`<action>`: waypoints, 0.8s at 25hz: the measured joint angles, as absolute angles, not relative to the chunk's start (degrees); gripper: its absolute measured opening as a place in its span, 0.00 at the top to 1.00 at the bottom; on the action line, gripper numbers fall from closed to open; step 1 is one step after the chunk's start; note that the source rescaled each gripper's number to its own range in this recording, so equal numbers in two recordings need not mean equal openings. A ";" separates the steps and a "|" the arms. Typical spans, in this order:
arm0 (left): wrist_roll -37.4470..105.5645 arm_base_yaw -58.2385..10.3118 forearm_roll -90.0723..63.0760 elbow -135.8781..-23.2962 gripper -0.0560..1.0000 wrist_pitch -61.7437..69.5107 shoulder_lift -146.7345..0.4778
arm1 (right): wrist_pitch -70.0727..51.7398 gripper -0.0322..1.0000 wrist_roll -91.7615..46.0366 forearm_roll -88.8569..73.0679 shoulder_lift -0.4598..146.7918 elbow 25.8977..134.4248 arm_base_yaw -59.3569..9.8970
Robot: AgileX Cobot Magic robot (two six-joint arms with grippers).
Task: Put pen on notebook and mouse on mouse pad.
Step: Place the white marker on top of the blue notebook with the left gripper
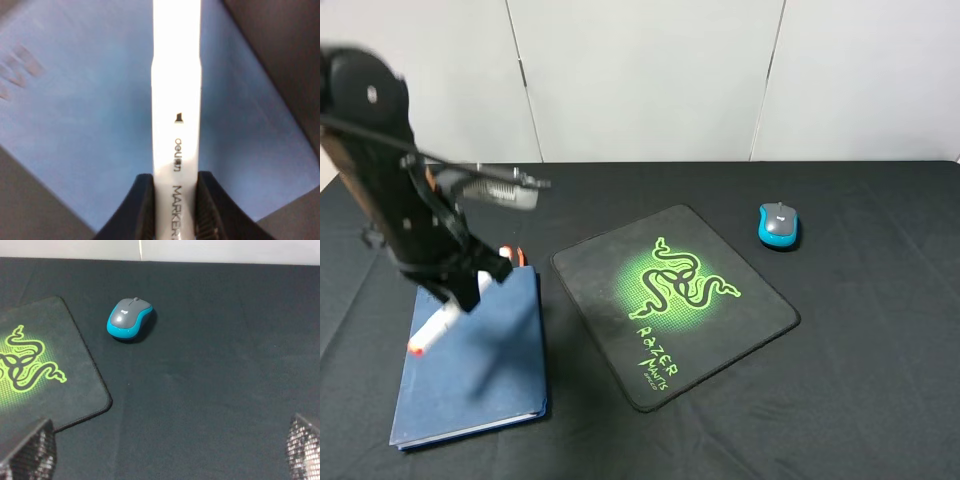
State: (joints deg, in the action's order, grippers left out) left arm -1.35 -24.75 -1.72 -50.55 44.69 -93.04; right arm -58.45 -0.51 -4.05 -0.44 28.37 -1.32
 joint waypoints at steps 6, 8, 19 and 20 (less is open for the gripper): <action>-1.46 -24.75 -5.28 -41.59 0.94 33.35 -92.91 | -58.45 0.00 -0.51 -4.05 -0.44 28.37 -1.32; -1.52 -24.75 -5.51 -39.79 0.94 29.91 -92.91 | -58.45 0.00 -0.51 -4.05 -0.44 28.37 -1.32; -1.52 -24.75 -5.63 -36.14 0.94 23.79 -92.91 | -58.45 0.00 -0.51 -4.05 -0.44 28.37 -1.32; -1.57 -24.75 -5.63 -36.14 0.94 23.79 -92.91 | -58.45 0.00 -0.51 -4.05 -0.44 28.37 -1.32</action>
State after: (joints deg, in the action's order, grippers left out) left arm -1.57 -24.75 -5.63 -36.14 23.79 -92.91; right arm -58.45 -0.51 -4.05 -0.44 28.37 -1.32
